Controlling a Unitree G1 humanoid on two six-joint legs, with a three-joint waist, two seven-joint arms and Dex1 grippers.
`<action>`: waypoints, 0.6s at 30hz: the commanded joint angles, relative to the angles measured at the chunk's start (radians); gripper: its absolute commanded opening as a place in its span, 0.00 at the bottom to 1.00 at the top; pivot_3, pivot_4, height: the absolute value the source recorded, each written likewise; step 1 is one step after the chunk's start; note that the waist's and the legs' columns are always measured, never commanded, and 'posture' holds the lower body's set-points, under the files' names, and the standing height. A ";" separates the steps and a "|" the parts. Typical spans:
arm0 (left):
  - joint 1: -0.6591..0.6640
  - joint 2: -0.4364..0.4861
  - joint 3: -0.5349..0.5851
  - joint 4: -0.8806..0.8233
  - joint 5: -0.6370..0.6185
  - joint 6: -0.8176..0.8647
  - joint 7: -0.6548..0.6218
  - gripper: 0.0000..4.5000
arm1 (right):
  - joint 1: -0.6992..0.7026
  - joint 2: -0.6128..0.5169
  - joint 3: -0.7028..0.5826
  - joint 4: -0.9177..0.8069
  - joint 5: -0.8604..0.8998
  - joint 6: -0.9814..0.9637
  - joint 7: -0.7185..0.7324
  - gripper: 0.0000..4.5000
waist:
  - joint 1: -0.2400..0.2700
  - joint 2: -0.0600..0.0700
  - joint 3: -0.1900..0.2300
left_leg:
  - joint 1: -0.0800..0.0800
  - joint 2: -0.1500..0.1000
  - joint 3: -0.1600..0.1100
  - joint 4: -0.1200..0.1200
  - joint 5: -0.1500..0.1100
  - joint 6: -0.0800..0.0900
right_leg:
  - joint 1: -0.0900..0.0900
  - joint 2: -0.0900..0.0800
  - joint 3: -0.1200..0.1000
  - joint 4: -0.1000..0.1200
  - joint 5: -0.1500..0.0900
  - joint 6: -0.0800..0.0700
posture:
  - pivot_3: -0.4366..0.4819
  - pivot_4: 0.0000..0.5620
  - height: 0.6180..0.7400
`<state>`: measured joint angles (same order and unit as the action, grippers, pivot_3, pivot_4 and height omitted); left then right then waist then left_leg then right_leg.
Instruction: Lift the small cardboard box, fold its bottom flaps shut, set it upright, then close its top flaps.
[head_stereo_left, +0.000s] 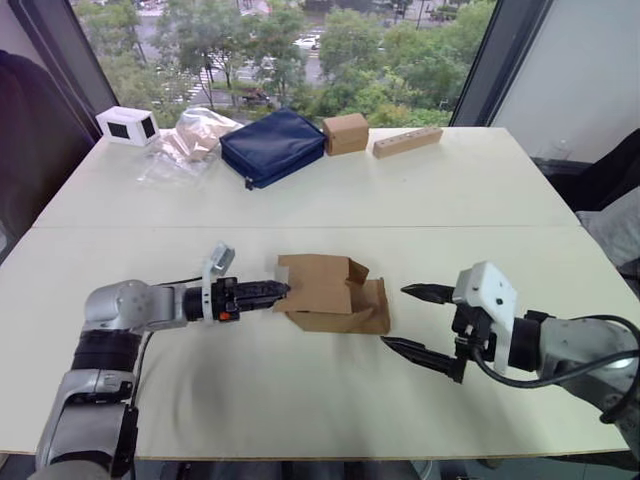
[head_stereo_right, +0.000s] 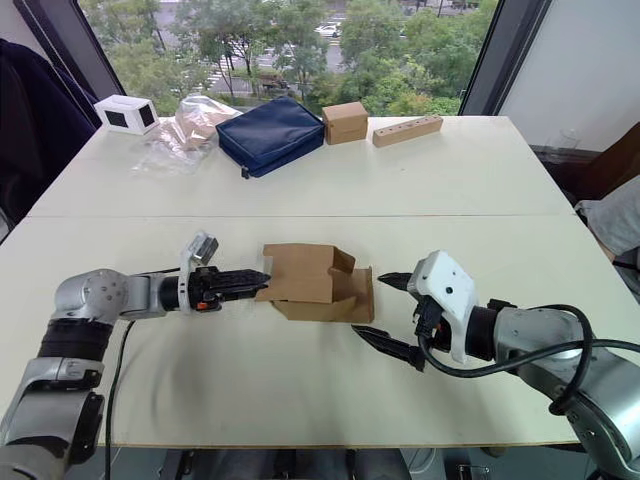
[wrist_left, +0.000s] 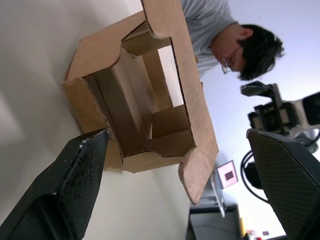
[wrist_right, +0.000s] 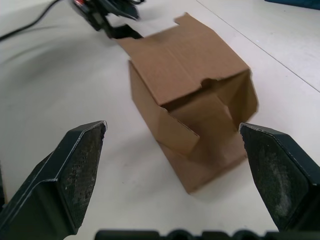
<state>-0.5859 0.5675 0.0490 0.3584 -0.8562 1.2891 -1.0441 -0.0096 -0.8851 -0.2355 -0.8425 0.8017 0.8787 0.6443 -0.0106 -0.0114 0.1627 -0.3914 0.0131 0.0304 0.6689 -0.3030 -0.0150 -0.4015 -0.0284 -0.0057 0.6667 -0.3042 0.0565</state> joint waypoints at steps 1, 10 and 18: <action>-0.046 0.013 -0.024 0.025 0.030 -0.032 -0.058 1.00 | 0.024 -0.019 -0.032 -0.050 0.037 0.008 -0.002 1.00 | 0.001 0.000 0.000 | 0.000 0.000 0.000 0.000 0.000 0.000 | 0.000 0.000 0.000 0.000 0.000 0.000 | 0.48 0.27 1.00; -0.024 0.095 0.015 -0.077 -0.006 0.046 -0.090 1.00 | 0.079 -0.038 -0.073 -0.044 0.038 -0.004 0.001 1.00 | 0.000 0.000 0.000 | 0.000 0.000 0.000 0.000 0.000 0.000 | 0.000 0.000 0.000 0.000 0.000 0.000 | 0.48 0.27 1.00; -0.095 0.065 0.060 -0.139 -0.062 0.154 -0.033 1.00 | 0.062 -0.055 -0.059 -0.019 0.033 -0.009 0.017 1.00 | 0.003 0.000 0.000 | 0.000 0.000 0.000 0.001 0.000 0.000 | 0.001 0.000 0.000 0.000 0.000 0.000 | 0.48 0.27 1.00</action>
<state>-0.6542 0.6439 0.0744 0.2485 -0.8872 1.4200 -1.0964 0.0656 -0.9308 -0.2826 -0.8569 0.8296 0.8862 0.6554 -0.0075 -0.0117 0.1628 -0.3915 0.0133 0.0301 0.6700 -0.3029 -0.0151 -0.4006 -0.0280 -0.0057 0.6668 -0.3044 0.0567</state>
